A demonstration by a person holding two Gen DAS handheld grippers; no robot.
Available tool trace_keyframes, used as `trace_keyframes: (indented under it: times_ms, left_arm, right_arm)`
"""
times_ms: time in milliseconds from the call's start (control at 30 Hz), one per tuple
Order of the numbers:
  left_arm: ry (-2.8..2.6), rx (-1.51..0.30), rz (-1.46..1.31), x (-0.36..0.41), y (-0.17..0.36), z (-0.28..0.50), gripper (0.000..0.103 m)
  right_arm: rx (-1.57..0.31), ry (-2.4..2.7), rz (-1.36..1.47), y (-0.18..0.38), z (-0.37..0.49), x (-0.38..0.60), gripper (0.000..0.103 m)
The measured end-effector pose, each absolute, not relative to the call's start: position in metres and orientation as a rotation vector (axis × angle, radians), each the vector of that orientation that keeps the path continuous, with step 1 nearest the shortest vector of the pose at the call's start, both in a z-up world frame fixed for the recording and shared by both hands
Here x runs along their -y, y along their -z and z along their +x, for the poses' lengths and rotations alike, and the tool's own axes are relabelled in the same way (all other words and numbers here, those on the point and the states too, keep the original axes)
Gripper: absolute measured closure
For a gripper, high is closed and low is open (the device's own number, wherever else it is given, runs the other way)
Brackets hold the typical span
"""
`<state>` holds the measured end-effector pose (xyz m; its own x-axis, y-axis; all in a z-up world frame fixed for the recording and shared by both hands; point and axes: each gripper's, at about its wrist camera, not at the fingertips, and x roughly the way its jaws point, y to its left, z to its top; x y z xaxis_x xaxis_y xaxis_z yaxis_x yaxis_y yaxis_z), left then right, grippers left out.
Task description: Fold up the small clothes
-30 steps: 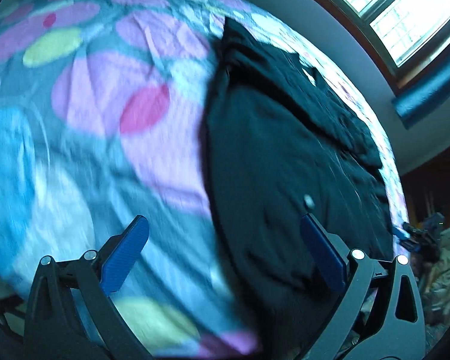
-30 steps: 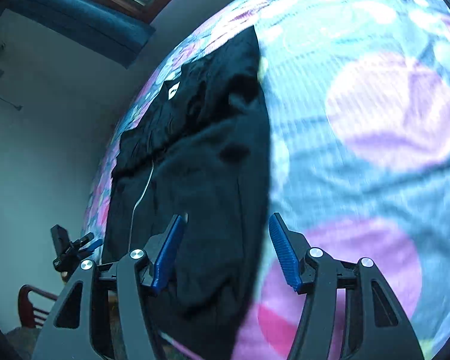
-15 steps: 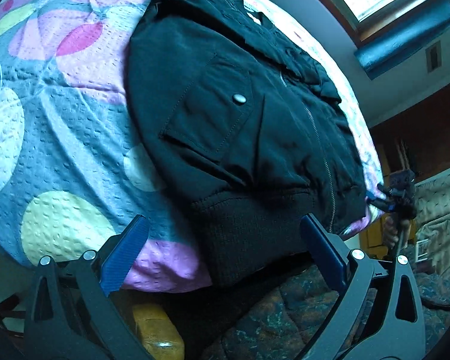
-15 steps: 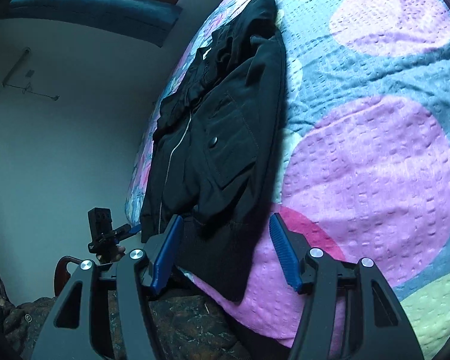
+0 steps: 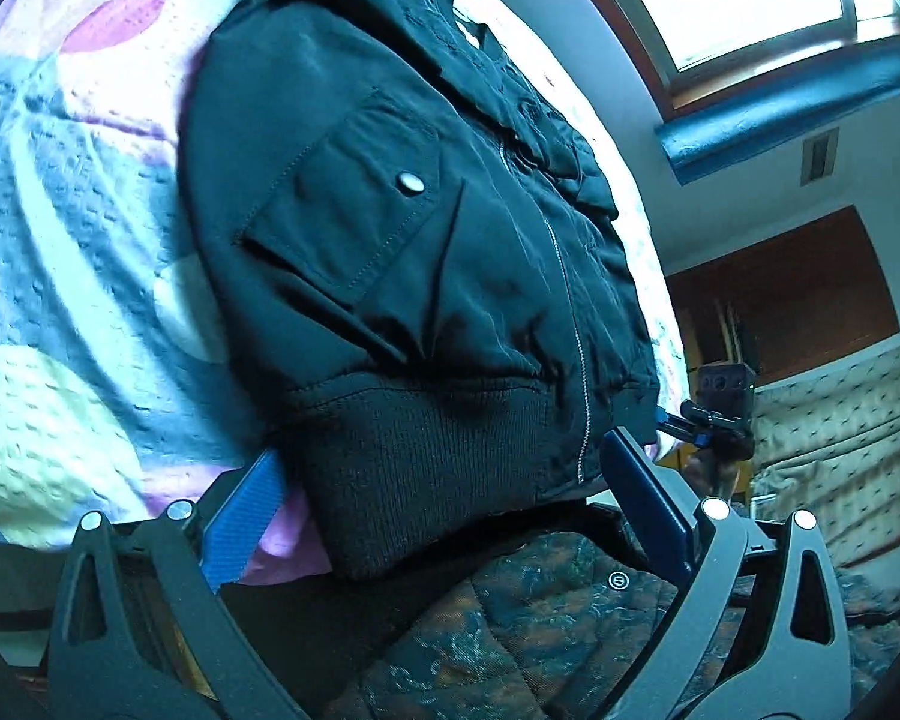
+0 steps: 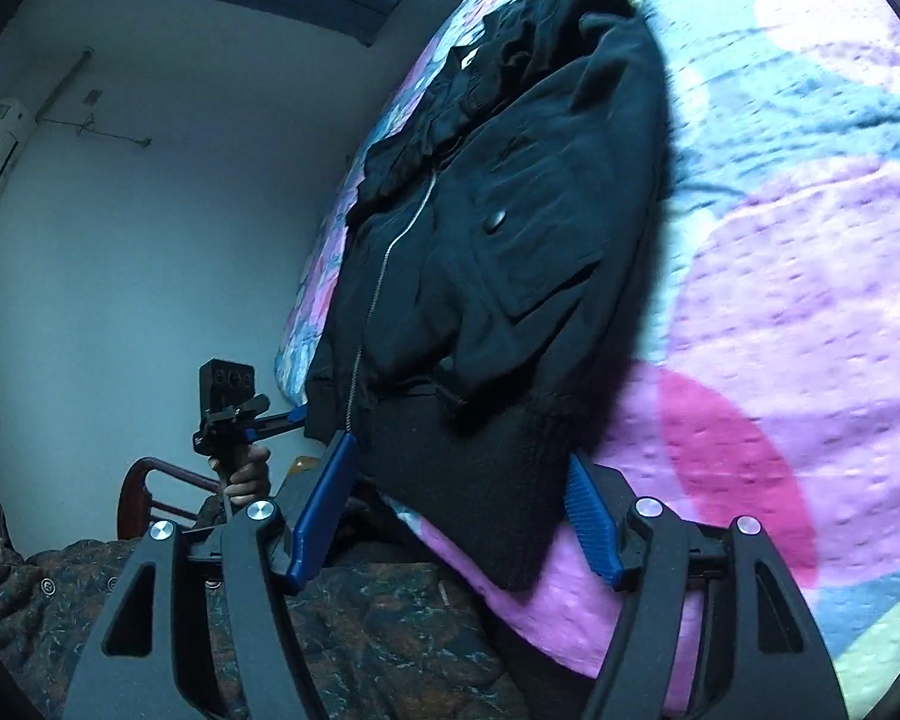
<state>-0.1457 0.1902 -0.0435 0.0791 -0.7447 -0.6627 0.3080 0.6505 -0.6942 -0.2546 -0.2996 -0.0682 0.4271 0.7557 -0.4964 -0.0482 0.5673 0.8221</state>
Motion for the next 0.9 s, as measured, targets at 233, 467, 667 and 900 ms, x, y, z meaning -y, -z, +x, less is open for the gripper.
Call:
trace_keyframes:
  times_ms: [233, 467, 667, 900]
  left_arm:
    - [0.709, -1.232, -0.288, -0.187, 0.038, -0.156, 0.035]
    - [0.569, -1.19, -0.137, -0.183, 0.032, -0.158, 0.076]
    - [0.657, -1.146, -0.407, -0.209, 0.007, -0.139, 0.092]
    - [0.755, -1.007, -0.534, -0.2, -0.043, -0.082, 0.092]
  right_arm:
    - [-1.092, -0.543, 0.734, 0.074, -0.245, 0.275, 0.085]
    - [-1.063, -0.561, 0.789, 0.074, -0.244, 0.28, 0.091]
    - [-0.953, -0.633, 0.912, 0.058, -0.239, 0.294, 0.092]
    - [-0.77, -0.729, 0.967, 0.003, -0.181, 0.308, 0.092]
